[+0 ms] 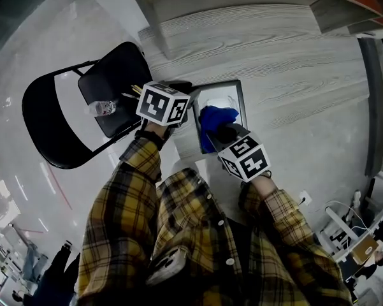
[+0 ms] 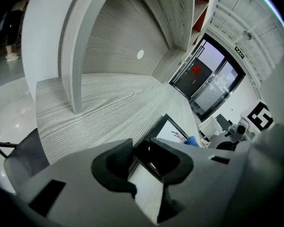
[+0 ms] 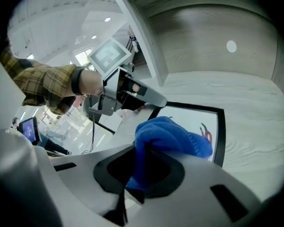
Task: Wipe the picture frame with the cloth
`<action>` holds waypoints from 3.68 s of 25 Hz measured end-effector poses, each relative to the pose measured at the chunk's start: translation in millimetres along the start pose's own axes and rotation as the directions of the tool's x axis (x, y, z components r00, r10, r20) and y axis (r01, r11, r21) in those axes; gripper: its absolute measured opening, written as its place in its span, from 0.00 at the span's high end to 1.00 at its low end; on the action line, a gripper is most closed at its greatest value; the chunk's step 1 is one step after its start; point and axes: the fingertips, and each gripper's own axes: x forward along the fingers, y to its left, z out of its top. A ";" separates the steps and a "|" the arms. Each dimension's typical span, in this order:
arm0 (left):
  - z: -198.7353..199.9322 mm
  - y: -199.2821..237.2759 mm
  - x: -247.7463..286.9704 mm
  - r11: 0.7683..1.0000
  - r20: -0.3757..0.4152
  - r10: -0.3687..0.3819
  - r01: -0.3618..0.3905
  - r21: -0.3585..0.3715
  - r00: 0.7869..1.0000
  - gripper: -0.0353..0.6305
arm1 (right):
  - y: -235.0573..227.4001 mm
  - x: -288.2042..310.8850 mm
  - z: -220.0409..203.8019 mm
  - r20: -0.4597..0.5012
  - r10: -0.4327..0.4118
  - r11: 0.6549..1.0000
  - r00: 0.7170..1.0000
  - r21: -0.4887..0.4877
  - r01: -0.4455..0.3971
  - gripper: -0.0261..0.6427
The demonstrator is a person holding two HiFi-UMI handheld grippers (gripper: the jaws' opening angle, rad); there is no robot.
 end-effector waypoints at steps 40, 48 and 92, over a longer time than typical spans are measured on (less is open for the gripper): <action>-0.5 -0.6 1.7 1.000 0.015 0.025 -0.025 0.010 1.000 0.77 | -80.0 1.3 46.6 0.073 -0.160 0.987 0.984 0.009 0.160 0.89; -1.4 3.3 3.0 1.000 0.012 0.024 -0.024 0.007 1.000 0.77 | -53.6 -7.3 9.0 0.006 -0.078 0.996 0.997 0.052 0.077 0.89; -1.3 1.5 0.1 0.999 0.027 0.043 -0.043 0.019 0.999 0.77 | -119.8 -26.0 37.8 0.138 -0.297 0.955 0.945 0.057 0.292 0.89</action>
